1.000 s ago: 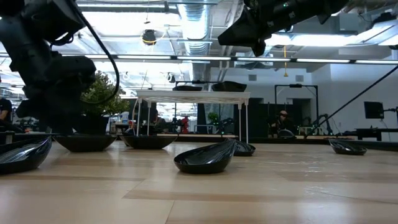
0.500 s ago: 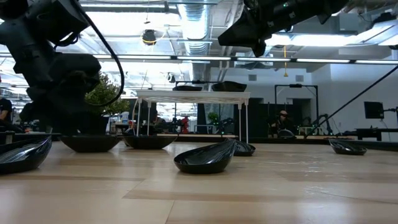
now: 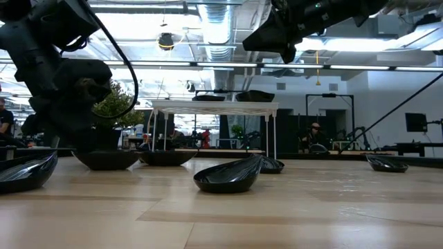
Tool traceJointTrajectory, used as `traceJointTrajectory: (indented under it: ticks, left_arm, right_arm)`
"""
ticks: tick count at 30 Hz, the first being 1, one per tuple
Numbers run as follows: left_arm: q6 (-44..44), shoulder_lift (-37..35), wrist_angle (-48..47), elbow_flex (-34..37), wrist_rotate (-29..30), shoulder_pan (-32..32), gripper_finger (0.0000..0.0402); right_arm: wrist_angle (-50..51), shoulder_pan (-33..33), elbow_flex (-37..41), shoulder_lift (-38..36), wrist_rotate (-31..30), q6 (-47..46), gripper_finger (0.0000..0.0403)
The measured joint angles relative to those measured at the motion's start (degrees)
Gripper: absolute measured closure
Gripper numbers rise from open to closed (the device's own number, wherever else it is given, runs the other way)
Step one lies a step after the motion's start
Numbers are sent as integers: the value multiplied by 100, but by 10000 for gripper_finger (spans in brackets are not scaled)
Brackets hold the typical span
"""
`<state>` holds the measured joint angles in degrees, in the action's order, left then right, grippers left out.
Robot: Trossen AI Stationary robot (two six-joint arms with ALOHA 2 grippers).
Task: Pick & Place Mini shaped plates
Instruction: Stack the bottom leaf shaped plate on the top of the leaf shaped plates on the shelf
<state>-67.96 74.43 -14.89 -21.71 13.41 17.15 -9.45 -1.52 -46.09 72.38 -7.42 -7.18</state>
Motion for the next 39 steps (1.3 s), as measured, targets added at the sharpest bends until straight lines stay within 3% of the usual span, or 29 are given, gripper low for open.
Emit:
traceJointTrajectory:
  ticks: [14,23,30,39]
  left_arm:
    - [2,-362,43,-2,-66,0,396]
    - [2,-1247,44,-2,356,0,397]
    - [2,-1833,134,-2,925,0,397]
    - [22,-1938,509,-2,1228,0,397]
  right_arm:
    - [2,1,0,0,-2,0,356]
    - [4,0,0,0,13,-92,356]
    - [-11,7,0,11,535,-780,356]
    - [-15,236,0,11,239,-898,329]
